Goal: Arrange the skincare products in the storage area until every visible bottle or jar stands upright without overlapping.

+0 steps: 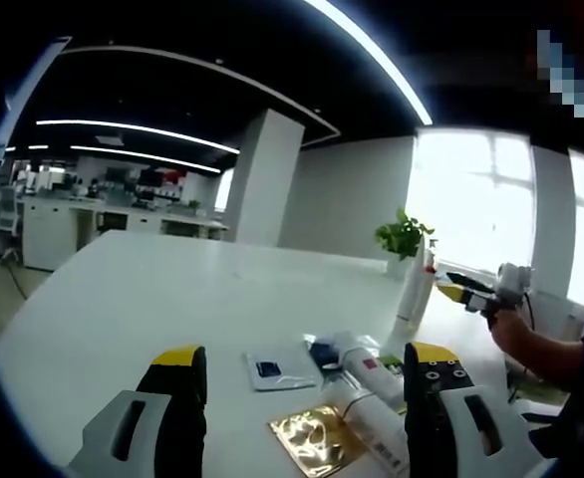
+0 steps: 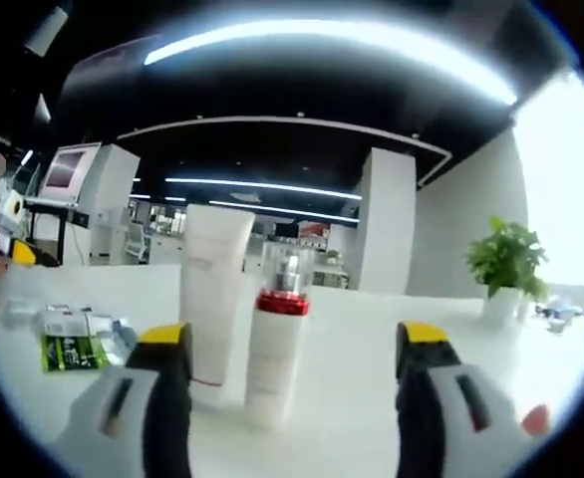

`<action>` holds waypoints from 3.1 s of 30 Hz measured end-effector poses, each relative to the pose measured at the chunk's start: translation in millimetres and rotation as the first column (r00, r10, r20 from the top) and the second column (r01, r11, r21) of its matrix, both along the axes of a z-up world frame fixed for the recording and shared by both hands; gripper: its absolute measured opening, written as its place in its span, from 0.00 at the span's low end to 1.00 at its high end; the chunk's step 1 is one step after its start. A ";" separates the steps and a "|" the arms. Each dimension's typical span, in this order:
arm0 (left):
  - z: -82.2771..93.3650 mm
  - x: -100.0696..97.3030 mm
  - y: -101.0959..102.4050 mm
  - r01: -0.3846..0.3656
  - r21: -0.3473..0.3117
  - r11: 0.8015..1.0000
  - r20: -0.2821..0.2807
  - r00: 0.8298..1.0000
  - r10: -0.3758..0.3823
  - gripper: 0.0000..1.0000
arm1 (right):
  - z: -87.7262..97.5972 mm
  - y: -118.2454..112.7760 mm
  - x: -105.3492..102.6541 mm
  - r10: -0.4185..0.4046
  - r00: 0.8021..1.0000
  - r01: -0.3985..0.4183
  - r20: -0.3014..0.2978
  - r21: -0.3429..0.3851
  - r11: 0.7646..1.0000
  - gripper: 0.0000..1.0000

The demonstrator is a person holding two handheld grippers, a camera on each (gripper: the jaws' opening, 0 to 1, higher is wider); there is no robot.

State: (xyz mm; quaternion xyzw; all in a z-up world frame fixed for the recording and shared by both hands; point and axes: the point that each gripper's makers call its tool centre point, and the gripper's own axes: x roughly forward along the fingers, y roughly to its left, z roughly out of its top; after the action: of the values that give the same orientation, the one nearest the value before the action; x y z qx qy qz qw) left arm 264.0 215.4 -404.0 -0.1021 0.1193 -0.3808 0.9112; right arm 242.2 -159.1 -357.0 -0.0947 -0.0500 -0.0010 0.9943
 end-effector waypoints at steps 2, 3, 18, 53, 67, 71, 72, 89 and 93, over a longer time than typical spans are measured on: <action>0.2 -0.4 -0.3 0.000 0.001 1.000 0.000 1.000 0.000 0.82 | 1.6 -0.3 -0.4 0.001 1.000 -0.001 0.011 0.007 1.000 0.93; 0.8 -0.4 -0.4 0.000 0.001 1.000 0.002 1.000 0.000 0.82 | 2.2 -0.2 -0.3 0.001 1.000 -0.002 0.016 0.006 1.000 0.95; 4.3 -0.7 -2.0 -0.004 0.010 1.000 0.007 1.000 0.004 0.82 | 14.0 -1.5 -7.3 0.002 0.999 -0.002 0.036 -0.004 1.000 1.00; 5.7 -3.3 -10.2 0.036 -0.022 0.999 0.001 0.999 -0.036 0.74 | 55.7 54.1 -14.6 0.113 0.989 -0.096 0.095 -0.163 0.982 0.99; 17.7 2.3 -28.9 0.107 -0.007 0.994 0.039 0.993 -0.107 0.61 | 56.9 55.0 -12.5 0.122 0.988 -0.103 0.099 -0.175 0.979 0.98; 15.3 6.6 -31.1 0.122 0.029 0.992 0.018 0.992 -0.123 0.61 | 57.7 56.3 -11.4 0.124 0.988 -0.104 0.097 -0.186 0.977 0.98; 15.8 7.5 -32.1 0.130 0.038 0.991 0.015 0.991 -0.131 0.59 | 58.1 56.6 -11.4 0.126 0.987 -0.106 0.098 -0.185 0.977 0.98; 6.4 8.6 -50.7 0.256 0.112 0.960 -0.086 0.965 -0.247 0.24 | 62.3 60.7 -16.2 0.139 0.983 -0.115 0.116 -0.196 0.974 0.95; 6.0 7.7 -57.9 0.264 0.136 0.955 -0.075 0.964 -0.256 0.23 | 59.3 61.3 -16.3 0.141 0.984 -0.118 0.108 -0.195 0.974 0.94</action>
State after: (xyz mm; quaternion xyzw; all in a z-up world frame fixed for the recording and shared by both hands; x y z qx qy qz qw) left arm 271.7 157.5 -398.0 -0.0300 0.1849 -0.4845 0.8545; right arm 225.9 -97.8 -297.7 -0.1842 -0.1160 0.0630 0.9740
